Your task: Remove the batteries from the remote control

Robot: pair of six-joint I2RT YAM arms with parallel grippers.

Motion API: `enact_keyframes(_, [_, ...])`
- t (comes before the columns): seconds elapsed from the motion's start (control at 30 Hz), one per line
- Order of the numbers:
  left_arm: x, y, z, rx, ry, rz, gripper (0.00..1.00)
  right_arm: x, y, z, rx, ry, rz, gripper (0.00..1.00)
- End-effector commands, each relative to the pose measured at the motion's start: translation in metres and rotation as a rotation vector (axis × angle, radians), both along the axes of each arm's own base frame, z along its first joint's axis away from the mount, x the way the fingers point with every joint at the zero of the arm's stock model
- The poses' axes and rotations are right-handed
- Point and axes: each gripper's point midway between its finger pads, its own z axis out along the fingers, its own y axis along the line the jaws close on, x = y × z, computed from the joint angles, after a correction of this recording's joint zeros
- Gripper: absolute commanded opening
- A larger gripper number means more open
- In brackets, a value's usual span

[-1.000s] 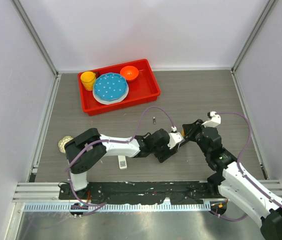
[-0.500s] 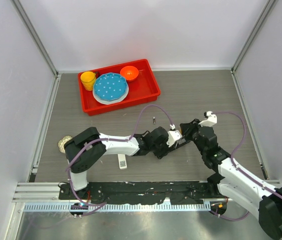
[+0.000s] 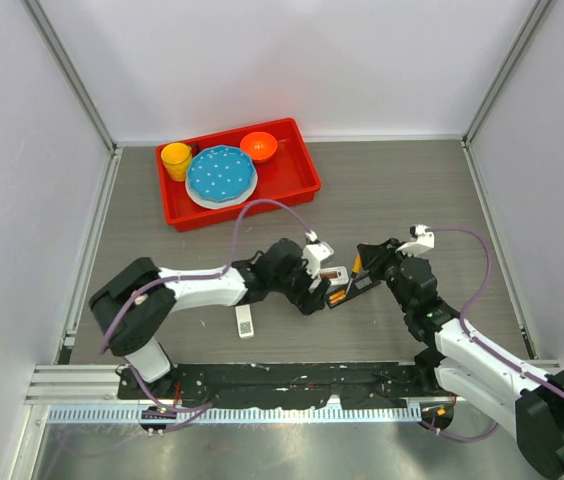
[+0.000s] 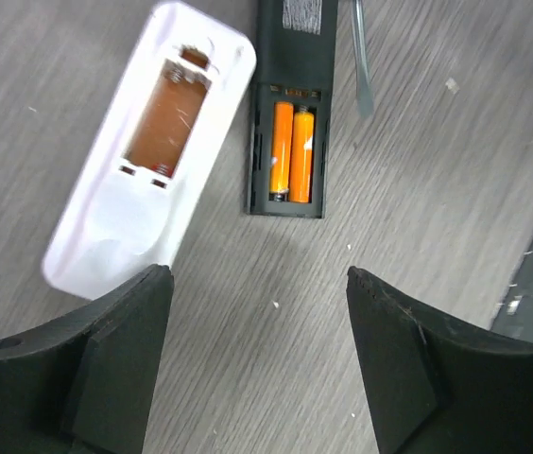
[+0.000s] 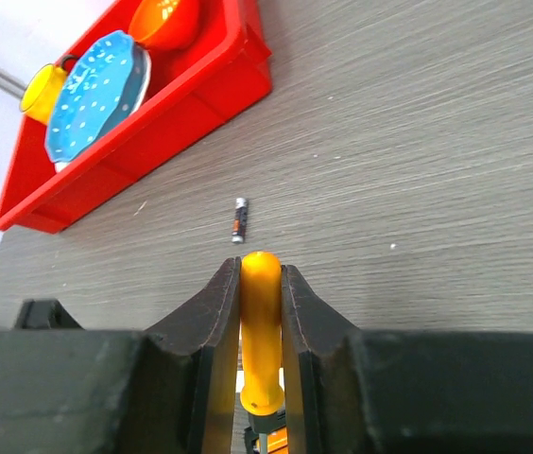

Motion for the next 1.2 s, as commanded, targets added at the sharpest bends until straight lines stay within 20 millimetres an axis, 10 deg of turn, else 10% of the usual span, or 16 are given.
enact_keyframes(0.0, [-0.001, -0.016, 0.066, -0.311, 0.039, -0.032, 0.78, 0.002, 0.021, 0.03, 0.087, -0.09, 0.093, 0.01])
enact_keyframes(0.17, [-0.014, -0.025, 0.09, -0.423, 0.083, -0.1, 0.79, -0.003, 0.044, 0.043, 0.163, -0.133, 0.199, 0.01])
enact_keyframes(0.53, [-0.011, -0.028, 0.078, -0.424, 0.123, -0.072, 0.72, -0.013, 0.084, 0.053, 0.241, -0.138, 0.313, 0.01])
enact_keyframes(0.63, [-0.008, -0.027, 0.074, -0.413, 0.128, -0.058, 0.61, -0.017, 0.09, 0.056, 0.264, -0.145, 0.331, 0.01])
enact_keyframes(0.87, [-0.004, -0.025, 0.071, -0.404, 0.127, -0.038, 0.0, -0.022, 0.088, 0.058, 0.279, -0.145, 0.327, 0.01])
enact_keyframes(1.0, [-0.003, -0.023, 0.069, -0.397, 0.119, -0.031, 0.0, -0.021, 0.082, 0.055, 0.244, -0.128, 0.301, 0.07])
enact_keyframes(1.17, [-0.004, -0.024, 0.066, -0.387, 0.129, -0.037, 0.0, -0.02, 0.076, 0.056, 0.175, -0.1, 0.279, 0.38])
